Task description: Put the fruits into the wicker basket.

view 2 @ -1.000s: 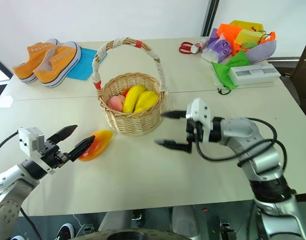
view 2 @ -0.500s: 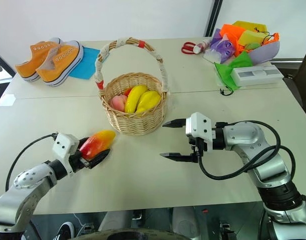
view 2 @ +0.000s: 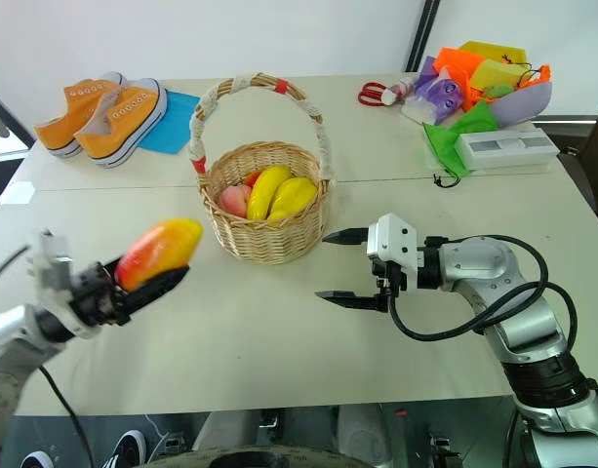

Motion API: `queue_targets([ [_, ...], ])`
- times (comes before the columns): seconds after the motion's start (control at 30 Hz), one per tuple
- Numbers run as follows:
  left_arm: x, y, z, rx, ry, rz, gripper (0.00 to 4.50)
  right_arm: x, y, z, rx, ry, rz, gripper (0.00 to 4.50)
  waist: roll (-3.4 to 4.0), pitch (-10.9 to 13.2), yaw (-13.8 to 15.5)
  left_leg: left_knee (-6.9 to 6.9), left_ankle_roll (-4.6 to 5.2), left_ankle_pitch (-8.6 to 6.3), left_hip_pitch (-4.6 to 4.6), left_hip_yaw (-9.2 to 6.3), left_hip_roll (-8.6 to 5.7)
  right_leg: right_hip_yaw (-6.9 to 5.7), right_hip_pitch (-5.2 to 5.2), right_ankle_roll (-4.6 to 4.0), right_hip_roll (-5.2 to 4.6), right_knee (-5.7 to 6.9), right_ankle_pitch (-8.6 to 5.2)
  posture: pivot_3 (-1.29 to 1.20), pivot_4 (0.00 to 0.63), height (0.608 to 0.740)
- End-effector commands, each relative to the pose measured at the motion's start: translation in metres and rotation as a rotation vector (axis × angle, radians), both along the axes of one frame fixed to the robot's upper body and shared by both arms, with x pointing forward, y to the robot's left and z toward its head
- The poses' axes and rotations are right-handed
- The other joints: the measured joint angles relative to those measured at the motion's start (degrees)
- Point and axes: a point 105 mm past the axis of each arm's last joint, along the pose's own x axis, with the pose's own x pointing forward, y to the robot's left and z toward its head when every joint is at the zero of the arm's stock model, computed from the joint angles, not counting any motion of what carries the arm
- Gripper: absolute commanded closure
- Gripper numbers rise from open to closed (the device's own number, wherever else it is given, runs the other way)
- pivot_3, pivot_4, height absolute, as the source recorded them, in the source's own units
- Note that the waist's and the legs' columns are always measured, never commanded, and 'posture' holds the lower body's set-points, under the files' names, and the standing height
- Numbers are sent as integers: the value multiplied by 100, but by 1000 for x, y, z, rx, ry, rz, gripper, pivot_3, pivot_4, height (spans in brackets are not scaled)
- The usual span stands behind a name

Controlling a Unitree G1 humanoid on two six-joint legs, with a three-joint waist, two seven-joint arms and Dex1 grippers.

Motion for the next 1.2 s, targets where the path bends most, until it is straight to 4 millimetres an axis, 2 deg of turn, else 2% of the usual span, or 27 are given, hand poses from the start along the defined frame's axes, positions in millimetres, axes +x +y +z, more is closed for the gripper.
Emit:
queue_targets([
  [0.03, 16, -21, 26, -80, -53, -17, 1891, 6, 1, 19, 65, -68, -21, 0, 0, 0, 17, 6, 0, 0, 1, -1, -2, -2, -3, 0, -1, -2, 0, 0, 150, 740],
  [0.13, 44, -57, 35, -76, -135, 17, 1891, 25, -1, 39, 197, -135, -122, 0, -11, -3, 3, 16, 8, -1, 3, 0, -15, 4, 27, 19, -1, -11, 17, 0, 150, 740],
  [0.23, 73, -85, 24, -22, -90, 79, 1891, 40, -8, 58, 302, -191, -216, 0, -16, -4, -13, 17, 9, 0, 5, 1, -21, 5, 35, 80, 5, -17, 56, 0, 150, 740],
  [0.3, 92, -88, 16, -34, -39, 178, 1891, 47, -11, 59, 311, -206, -264, 0, -15, -4, -23, 13, 4, 3, 5, 2, -20, 4, 33, 81, 14, -16, 56, 0, 150, 740],
  [0.37, 95, -95, 22, -67, -74, 193, 1891, 47, -11, 58, 308, -210, -270, 0, -16, -3, -44, 9, -4, 8, 4, 3, -13, 3, 29, 81, 26, -18, 56, 0, 150, 740],
  [0.47, 104, -95, 23, -83, -75, 259, 1891, 45, -10, 55, 307, -211, -278, 0, -15, -2, -25, 3, -17, 16, 0, 12, -2, 8, 17, 80, 34, -17, 55, 0, 150, 740],
  [0.5, 105, -95, 20, -83, -55, 265, 1891, 45, -10, 54, 305, -210, -278, 0, -16, -3, -24, 3, -17, 16, 0, 13, -2, 8, 17, 80, 34, -17, 55, 0, 150, 740],
  [0.57, 103, -97, 23, -56, -105, 275, 840, 46, -11, 52, 288, -218, -287, 0, -16, -2, -24, 8, -5, 9, 0, 16, -3, 9, 20, 80, 31, -17, 55, 0, 150, 740],
  [0.63, 102, -96, 23, -33, -122, 283, 66, 51, -14, 54, 294, -229, -315, 0, -16, -2, -25, 12, 7, 2, 0, 22, -5, 12, 20, 81, 30, -17, 56, 0, 150, 740],
  [0.73, 97, -95, 23, -42, -121, 263, 66, 59, -17, 58, 317, -251, -352, 0, -16, -2, -26, 14, 7, 2, 0, 24, -5, 15, 20, 82, 30, -15, 56, 0, 150, 740],
  [0.83, 78, -96, 23, -71, -97, 164, 66, 69, -15, 62, 366, -237, -395, 0, -16, -2, -49, 13, 7, 3, 1, 24, -3, 19, 17, 81, 30, -13, 56, 0, 150, 740],
  [0.9, 61, -95, 32, -80, -163, 98, 66, 78, -18, 63, 379, -243, -453, 0, -15, -2, -59, 11, -13, 14, 0, 26, 0, 23, 10, 81, 30, -11, 56, 0, 150, 740],
  [1.0, 31, -78, 36, -54, -242, 0, 66, 93, -24, 65, 427, -220, -539, 0, -13, -2, -82, 8, -22, 19, 1, 29, 4, 26, 6, 79, 31, -8, 55, 0, 150, 740],
  [1.1, 17, -54, 30, -9, -228, -14, 66, 95, -16, 68, 492, -163, -532, 0, -11, -2, -77, 7, -22, 18, 1, 32, 5, 28, 5, 76, 28, -9, 54, 0, 150, 740],
  [1.13, 17, -29, 33, 4, -258, 59, 66, 101, -9, 70, 534, -154, -557, 0, -11, -2, -81, 7, -19, 17, 1, 32, 4, 28, 5, 73, 26, -9, 52, 0, 150, 740],
  [1.2, 15, 7, 31, 25, -270, 161, 66, 110, 7, 72, 577, -145, -582, 0, -9, -2, -164, 7, 2, 4, 1, 32, 5, 30, 0, 56, 27, -7, 46, 0, 150, 740],
])
